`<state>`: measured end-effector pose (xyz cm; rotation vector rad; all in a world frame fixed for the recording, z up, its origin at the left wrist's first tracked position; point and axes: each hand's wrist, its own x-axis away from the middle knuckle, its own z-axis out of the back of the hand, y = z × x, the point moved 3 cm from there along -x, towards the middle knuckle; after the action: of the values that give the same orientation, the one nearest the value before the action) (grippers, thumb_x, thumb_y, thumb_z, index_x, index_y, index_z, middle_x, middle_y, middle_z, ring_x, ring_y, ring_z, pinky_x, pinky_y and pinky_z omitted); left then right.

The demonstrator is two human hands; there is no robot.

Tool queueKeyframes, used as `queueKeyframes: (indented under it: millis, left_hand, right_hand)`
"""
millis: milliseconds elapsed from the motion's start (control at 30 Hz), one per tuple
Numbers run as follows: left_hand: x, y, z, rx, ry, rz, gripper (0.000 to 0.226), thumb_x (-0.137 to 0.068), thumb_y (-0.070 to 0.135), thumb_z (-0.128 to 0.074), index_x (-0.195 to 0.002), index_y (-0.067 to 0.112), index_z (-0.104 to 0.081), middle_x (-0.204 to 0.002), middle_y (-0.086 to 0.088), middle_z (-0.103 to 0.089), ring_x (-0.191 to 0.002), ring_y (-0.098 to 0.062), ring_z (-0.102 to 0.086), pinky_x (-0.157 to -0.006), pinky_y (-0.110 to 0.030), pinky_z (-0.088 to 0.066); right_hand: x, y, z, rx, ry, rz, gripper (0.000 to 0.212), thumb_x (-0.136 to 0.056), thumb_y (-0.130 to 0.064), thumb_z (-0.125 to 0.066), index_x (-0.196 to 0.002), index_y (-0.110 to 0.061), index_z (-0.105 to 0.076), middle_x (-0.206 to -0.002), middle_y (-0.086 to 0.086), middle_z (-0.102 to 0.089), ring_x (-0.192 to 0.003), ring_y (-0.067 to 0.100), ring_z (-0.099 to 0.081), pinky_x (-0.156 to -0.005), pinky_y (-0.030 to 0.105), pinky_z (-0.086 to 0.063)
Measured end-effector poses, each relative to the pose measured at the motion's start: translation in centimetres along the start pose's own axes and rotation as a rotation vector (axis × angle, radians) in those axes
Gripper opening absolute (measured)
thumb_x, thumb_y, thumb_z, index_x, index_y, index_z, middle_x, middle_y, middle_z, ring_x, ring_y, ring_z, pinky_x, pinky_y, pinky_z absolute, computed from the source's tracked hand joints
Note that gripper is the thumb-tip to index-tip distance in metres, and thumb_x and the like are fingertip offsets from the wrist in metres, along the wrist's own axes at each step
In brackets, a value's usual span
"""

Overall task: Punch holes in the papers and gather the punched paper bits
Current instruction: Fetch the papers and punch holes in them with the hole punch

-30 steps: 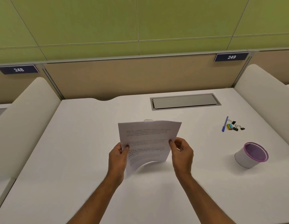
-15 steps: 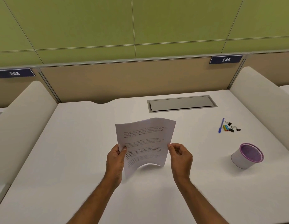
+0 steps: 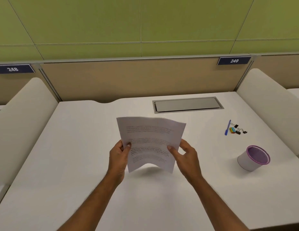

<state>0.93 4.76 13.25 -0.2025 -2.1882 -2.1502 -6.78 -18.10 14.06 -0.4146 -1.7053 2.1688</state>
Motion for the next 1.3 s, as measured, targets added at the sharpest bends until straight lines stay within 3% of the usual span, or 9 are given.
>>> queueKeyframes:
  millis: [133, 267, 433, 667, 800, 933, 1100, 1233, 1300]
  left_hand:
    - [-0.4, 0.7, 0.1, 0.027, -0.009, -0.022, 0.024, -0.100, 0.018, -0.055, -0.108, 0.034, -0.070, -0.101, 0.008, -0.076, -0.086, -0.008, -0.069, -0.069, -0.022, -0.057]
    - [-0.7, 0.8, 0.1, 0.098, -0.005, -0.016, 0.024, -0.099, 0.017, -0.057, -0.113, 0.029, -0.071, -0.105, 0.004, -0.075, -0.095, -0.018, -0.068, -0.082, -0.036, -0.056]
    - [-0.7, 1.1, -0.2, 0.160, -0.007, -0.015, 0.024, -0.098, 0.011, -0.057, -0.111, 0.025, -0.072, -0.101, 0.005, -0.077, -0.084, -0.007, -0.069, -0.068, -0.020, -0.056]
    - [-0.8, 1.3, -1.0, 0.216, -0.027, -0.009, 0.023, -0.097, 0.008, -0.057, -0.107, 0.022, -0.073, -0.099, 0.004, -0.077, -0.084, -0.006, -0.070, -0.067, -0.017, -0.055]
    - [-1.0, 1.2, -1.5, 0.186, -0.035, -0.003, 0.024, -0.098, 0.010, -0.056, -0.111, 0.023, -0.072, -0.102, 0.002, -0.077, -0.085, -0.008, -0.069, -0.072, -0.023, -0.057]
    - [-1.0, 1.2, -1.8, 0.151, -0.043, -0.007, 0.026, -0.099, 0.012, -0.054, -0.110, 0.028, -0.071, -0.102, 0.004, -0.076, -0.082, -0.006, -0.068, -0.069, -0.021, -0.058]
    - [-0.9, 1.3, -1.9, 0.134, -0.053, 0.000, 0.025, -0.100, 0.016, -0.054, -0.107, 0.033, -0.071, -0.102, 0.007, -0.076, -0.078, -0.003, -0.067, -0.064, -0.019, -0.056]
    - [-0.9, 1.4, -2.0, 0.175, -0.092, 0.017, 0.026, -0.099, 0.015, -0.055, -0.110, 0.032, -0.071, -0.108, 0.002, -0.075, -0.086, -0.012, -0.067, -0.072, -0.026, -0.057]
    - [-0.9, 1.4, -1.9, 0.187, -0.112, 0.014, 0.027, -0.099, 0.015, -0.055, -0.110, 0.034, -0.071, -0.111, 0.003, -0.074, -0.089, -0.012, -0.068, -0.076, -0.028, -0.057]
  right_hand:
    - [-0.2, -1.8, 0.0, 0.013, -0.071, 0.063, 0.024, -0.091, -0.024, -0.072, -0.105, -0.043, -0.069, -0.127, -0.013, -0.065, -0.114, 0.003, -0.061, -0.083, 0.009, -0.048]
    - [0.0, -2.5, -0.1, 0.061, -0.085, 0.106, 0.037, -0.091, -0.025, -0.072, -0.095, -0.061, -0.067, -0.134, -0.015, -0.060, -0.119, 0.001, -0.058, -0.098, 0.026, -0.050]
    - [-0.4, -2.6, 0.6, 0.093, -0.051, 0.105, 0.043, -0.091, -0.026, -0.072, -0.096, -0.068, -0.064, -0.140, -0.013, -0.058, -0.127, 0.011, -0.055, -0.100, 0.030, -0.047]
    - [-0.5, -1.6, 1.4, 0.125, -0.012, 0.081, 0.022, -0.090, -0.030, -0.071, -0.110, -0.040, -0.074, -0.147, -0.023, -0.048, -0.132, 0.002, -0.048, -0.096, 0.020, -0.042]
    - [-0.3, -1.0, 1.6, 0.061, 0.019, 0.028, 0.023, -0.090, -0.029, -0.072, -0.109, -0.043, -0.073, -0.145, -0.017, -0.054, -0.132, 0.012, -0.051, -0.099, 0.023, -0.042]
    - [-0.4, -1.0, 2.0, 0.008, 0.006, 0.011, 0.028, -0.090, -0.029, -0.072, -0.112, -0.046, -0.072, -0.145, -0.019, -0.054, -0.134, 0.008, -0.049, -0.106, 0.028, -0.039]
    - [-0.7, -0.9, 2.2, 0.003, -0.023, 0.003, 0.032, -0.091, -0.027, -0.071, -0.104, -0.056, -0.068, -0.114, -0.036, -0.068, -0.109, -0.017, -0.057, -0.090, 0.015, -0.041]
    - [-1.0, 0.2, 2.2, -0.023, 0.028, -0.034, 0.013, -0.090, -0.023, -0.072, -0.102, -0.029, -0.074, -0.103, -0.015, -0.077, -0.105, 0.014, -0.068, -0.098, 0.042, -0.053]
    - [-1.0, 0.5, 2.3, -0.040, 0.089, -0.018, 0.009, -0.088, -0.022, -0.073, -0.092, -0.027, -0.067, -0.096, -0.007, -0.076, -0.097, 0.018, -0.071, -0.091, 0.043, -0.057]
